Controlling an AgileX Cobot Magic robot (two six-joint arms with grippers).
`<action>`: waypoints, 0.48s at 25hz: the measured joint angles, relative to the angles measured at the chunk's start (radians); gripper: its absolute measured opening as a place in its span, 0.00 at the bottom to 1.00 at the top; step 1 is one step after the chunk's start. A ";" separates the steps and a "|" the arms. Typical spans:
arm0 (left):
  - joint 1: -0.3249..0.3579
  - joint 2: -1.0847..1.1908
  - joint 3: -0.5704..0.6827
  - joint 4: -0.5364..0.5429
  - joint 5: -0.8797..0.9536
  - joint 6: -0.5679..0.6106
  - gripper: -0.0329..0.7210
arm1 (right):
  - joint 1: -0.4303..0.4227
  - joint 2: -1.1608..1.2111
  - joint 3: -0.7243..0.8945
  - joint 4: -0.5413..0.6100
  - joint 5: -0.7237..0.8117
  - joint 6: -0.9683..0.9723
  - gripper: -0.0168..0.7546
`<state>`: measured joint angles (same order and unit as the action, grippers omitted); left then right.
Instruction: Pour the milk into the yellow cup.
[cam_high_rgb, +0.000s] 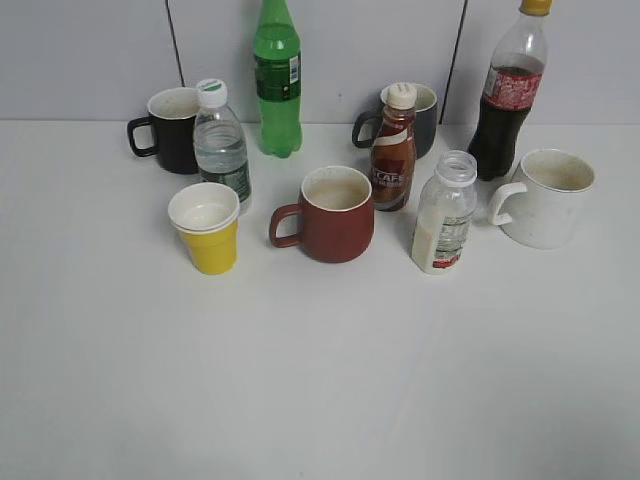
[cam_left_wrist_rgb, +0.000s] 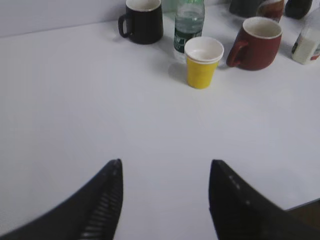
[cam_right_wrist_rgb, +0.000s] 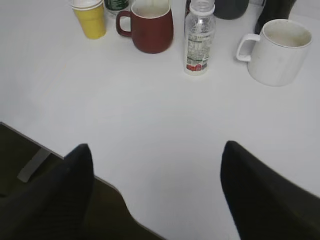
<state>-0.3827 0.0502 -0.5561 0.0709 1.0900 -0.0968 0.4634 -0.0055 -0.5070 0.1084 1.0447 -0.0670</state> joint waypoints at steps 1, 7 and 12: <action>0.000 0.000 0.006 0.000 -0.018 0.000 0.59 | 0.000 -0.001 0.000 0.000 0.000 -0.002 0.79; 0.000 0.000 0.020 0.016 -0.035 0.004 0.55 | 0.000 -0.003 0.000 0.001 -0.002 -0.006 0.79; 0.000 0.000 0.020 0.017 -0.037 0.004 0.55 | 0.000 -0.004 0.000 0.001 -0.003 -0.006 0.79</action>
<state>-0.3827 0.0502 -0.5359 0.0883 1.0530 -0.0928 0.4634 -0.0091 -0.5070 0.1091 1.0415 -0.0732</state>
